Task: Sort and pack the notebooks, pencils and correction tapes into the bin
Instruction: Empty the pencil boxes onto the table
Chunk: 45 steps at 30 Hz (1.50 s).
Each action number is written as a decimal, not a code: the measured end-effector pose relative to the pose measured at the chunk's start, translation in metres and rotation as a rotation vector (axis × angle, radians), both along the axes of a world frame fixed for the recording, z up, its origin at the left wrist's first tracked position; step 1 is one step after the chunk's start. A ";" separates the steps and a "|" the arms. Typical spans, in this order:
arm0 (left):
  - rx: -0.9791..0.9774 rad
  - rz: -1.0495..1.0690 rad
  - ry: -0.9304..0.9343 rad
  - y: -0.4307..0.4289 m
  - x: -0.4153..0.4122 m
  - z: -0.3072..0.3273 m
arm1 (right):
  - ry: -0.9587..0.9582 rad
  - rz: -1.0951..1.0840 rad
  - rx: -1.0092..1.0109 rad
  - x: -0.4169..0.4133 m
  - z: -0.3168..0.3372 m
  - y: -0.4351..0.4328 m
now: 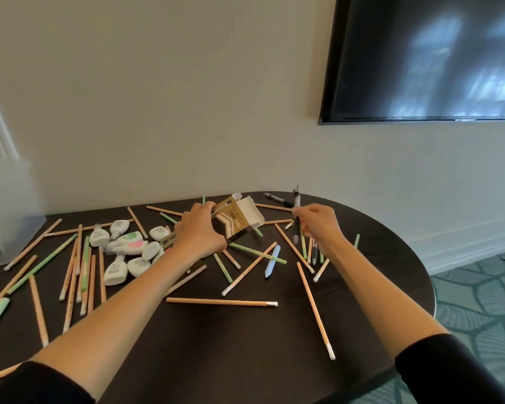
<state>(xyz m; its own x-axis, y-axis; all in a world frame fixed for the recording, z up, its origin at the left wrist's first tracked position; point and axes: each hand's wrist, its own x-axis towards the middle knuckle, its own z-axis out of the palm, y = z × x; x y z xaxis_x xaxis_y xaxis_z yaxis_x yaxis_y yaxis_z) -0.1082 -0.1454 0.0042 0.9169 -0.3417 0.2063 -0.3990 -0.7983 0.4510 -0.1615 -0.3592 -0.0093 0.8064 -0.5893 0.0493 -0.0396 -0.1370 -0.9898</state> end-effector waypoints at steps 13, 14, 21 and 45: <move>-0.115 -0.056 0.086 0.052 0.015 0.009 | -0.085 0.380 0.100 0.043 0.029 0.102; -0.114 -0.051 0.080 0.055 0.016 0.009 | -0.030 0.426 0.055 0.043 0.031 0.105; -0.137 -0.021 0.100 0.075 0.022 0.006 | -0.067 0.373 0.206 0.046 0.042 0.112; -0.094 -0.043 -0.039 0.070 0.022 0.007 | 0.037 0.532 -0.265 0.045 0.029 0.117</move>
